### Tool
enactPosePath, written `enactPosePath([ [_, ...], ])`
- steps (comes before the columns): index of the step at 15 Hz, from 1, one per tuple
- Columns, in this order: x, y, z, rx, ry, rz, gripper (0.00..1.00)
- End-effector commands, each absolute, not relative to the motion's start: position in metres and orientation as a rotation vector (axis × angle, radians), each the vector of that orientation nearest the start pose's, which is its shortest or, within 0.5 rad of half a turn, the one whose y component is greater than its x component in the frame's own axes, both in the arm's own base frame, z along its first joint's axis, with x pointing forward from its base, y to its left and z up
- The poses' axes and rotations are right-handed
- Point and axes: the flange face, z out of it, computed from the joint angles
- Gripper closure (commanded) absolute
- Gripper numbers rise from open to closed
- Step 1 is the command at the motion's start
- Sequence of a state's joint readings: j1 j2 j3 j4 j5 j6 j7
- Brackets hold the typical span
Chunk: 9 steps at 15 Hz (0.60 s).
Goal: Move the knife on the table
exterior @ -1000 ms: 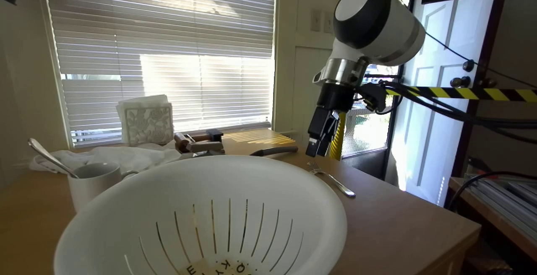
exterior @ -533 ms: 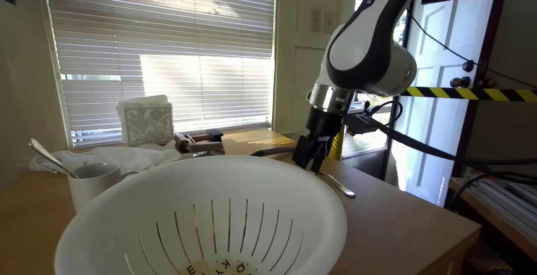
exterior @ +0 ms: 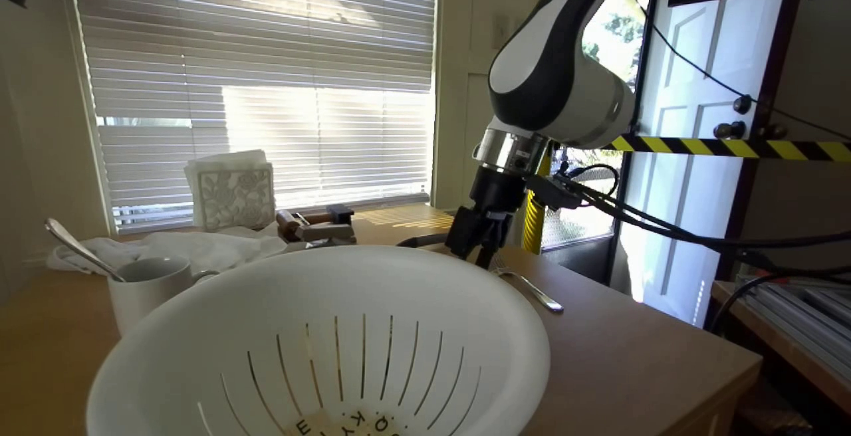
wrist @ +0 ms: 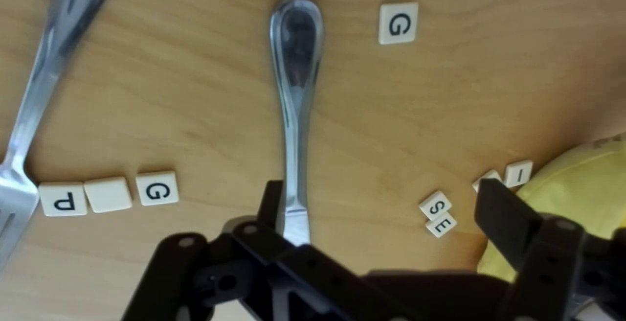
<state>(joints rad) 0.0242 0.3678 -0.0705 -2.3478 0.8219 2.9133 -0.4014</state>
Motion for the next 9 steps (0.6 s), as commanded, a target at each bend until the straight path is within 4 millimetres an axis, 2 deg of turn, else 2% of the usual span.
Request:
enactPosePath([
  [1, 0.513, -0.090, 0.184, -2.792, 0.566, -0.326, 0.00],
  [5, 0.501, -0.115, 0.167, -2.761, 0.543, -0.264, 0.00],
  [9, 0.497, -0.121, 0.150, -2.765, 0.506, -0.209, 0.00],
])
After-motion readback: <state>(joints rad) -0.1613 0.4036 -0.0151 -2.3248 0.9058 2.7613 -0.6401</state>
